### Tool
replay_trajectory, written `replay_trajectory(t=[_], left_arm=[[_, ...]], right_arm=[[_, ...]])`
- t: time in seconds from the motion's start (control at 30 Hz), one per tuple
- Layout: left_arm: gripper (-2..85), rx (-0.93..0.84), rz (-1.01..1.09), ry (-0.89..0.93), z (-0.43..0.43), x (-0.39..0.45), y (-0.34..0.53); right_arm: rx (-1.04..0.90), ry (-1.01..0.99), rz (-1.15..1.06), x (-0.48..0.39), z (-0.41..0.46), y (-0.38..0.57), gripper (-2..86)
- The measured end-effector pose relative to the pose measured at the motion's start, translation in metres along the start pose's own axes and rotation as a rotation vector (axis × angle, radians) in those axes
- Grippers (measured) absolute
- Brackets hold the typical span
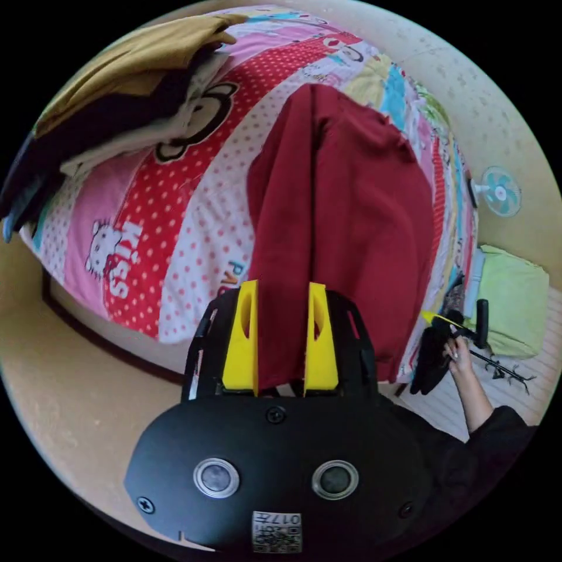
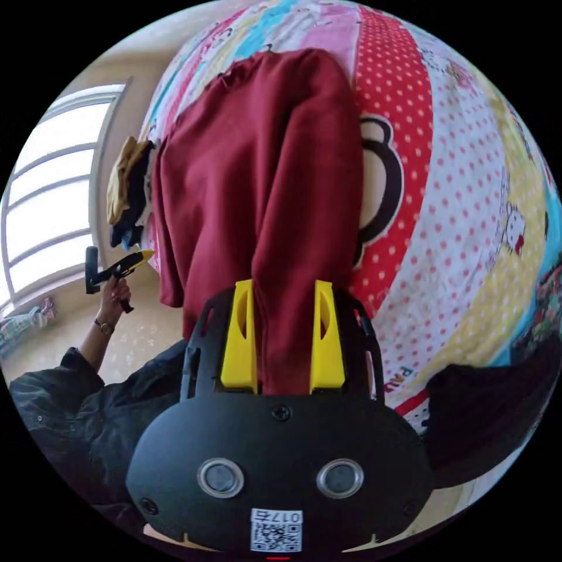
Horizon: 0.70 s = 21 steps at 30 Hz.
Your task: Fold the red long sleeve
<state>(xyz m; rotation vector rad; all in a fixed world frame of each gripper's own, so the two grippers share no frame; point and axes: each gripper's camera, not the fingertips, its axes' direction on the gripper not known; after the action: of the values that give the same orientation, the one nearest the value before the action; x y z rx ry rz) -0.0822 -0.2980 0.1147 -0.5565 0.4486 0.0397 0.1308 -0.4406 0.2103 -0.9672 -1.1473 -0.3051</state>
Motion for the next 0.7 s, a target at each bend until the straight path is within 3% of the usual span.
replay_trajectory(t=[0.07,0.17,0.23,0.3,0.4,0.47,0.53,0.63,0.7], left_arm=[[13.2,-0.019,-0.065,-0.057,0.01,0.004,0.025],[9.2,-0.158,-0.066,0.001,0.035,0.008,0.036],[5.3,-0.224,-0.082,0.091,0.016,-0.001,0.029],[3.7,-0.174,-0.062,0.181,-0.041,-0.023,0.024],[3.8,0.067,-0.201,0.008,-0.134,-0.08,0.043],[5.9,0.197,-0.398,0.007,-0.172,-0.125,0.072],[8.1,0.272,-0.504,0.05,-0.186,-0.15,0.101],[10.2,0.195,-0.4,0.149,-0.155,-0.135,0.114],[11.5,0.06,-0.183,0.185,-0.106,-0.09,0.103]], right_arm=[[-0.055,0.064,0.017,0.006,0.02,0.041,12.9],[-0.136,0.175,-0.069,0.011,0.023,0.083,6.9],[-0.197,0.166,-0.096,0.032,-0.027,0.1,3.7],[-0.098,0.272,-0.061,0.062,-0.096,0.118,3.3],[0.191,0.402,0.209,0.131,-0.226,0.169,3.7],[0.372,0.348,0.379,0.16,-0.277,0.213,4.6],[0.467,0.154,0.421,0.172,-0.288,0.255,7.4],[0.371,-0.077,0.335,0.149,-0.226,0.266,9.8],[0.231,-0.195,0.271,0.126,-0.169,0.257,11.0]])
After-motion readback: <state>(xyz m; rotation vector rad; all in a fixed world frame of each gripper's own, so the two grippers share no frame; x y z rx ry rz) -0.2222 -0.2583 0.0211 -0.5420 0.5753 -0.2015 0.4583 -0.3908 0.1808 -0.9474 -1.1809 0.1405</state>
